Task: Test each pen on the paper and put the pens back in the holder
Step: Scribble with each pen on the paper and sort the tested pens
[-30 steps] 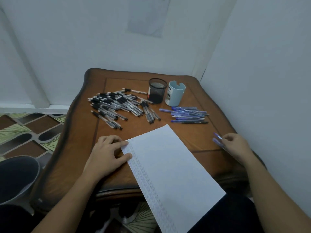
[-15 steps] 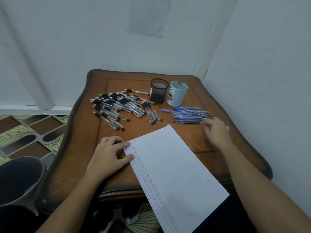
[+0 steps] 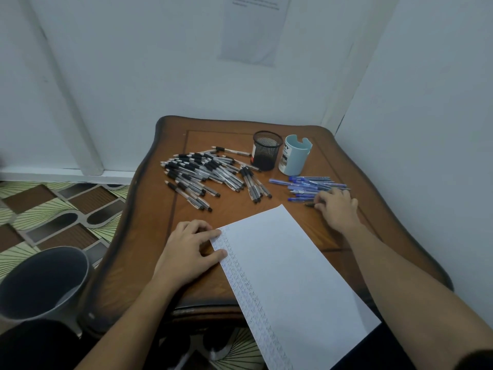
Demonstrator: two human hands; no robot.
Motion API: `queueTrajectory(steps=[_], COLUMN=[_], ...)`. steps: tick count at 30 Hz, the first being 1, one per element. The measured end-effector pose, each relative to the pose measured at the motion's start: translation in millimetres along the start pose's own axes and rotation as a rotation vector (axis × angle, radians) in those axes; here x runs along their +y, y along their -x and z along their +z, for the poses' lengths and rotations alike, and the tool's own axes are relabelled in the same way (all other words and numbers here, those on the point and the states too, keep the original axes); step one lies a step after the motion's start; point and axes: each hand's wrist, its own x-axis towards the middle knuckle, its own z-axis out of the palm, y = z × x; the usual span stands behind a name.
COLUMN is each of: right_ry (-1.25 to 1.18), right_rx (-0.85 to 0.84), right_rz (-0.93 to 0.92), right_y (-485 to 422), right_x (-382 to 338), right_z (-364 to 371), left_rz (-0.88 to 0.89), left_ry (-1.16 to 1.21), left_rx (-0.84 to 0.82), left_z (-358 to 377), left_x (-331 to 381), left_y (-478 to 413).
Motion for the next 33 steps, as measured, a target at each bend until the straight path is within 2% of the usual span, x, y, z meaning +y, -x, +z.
queueTrajectory(steps=[2,3,7,10,14,16,20,25,33], right_ry=[-0.059,-0.181,-0.871,-1.41,-1.739,-1.699,-1.342,-1.239,-1.162], right_rx=[0.081,0.13,0.186,0.023,-0.187,-0.224,-0.267,-0.363,-0.138], right_rz=[-0.031,-0.019,0.097,0.192,0.147,0.094,0.022,-0.122,-0.094], right_y=[2,4,16,30,53,59,61,59,61], right_x=[-9,-17,-61,-98,-131,-141,-157,-157,-163], right_z=[-4,-8,-21,-18,3,17,28,38,47], left_rz=[-0.001,-0.002,-0.007,-0.01,-0.013,-0.014,-0.008,0.002,-0.001], left_ry=[0.002,0.001,0.007,0.006,-0.008,-0.007,-0.01,0.008,-0.002], left_rx=[0.003,0.002,0.004,-0.002,-0.007,-0.01,-0.007,0.006,0.002], left_z=[0,1,0,-1,0,0,0,-1,1], left_x=[0,0,0,1,0,0,-1,0,-3], left_y=[0,0,-1,0,0,0,-1,0,-2])
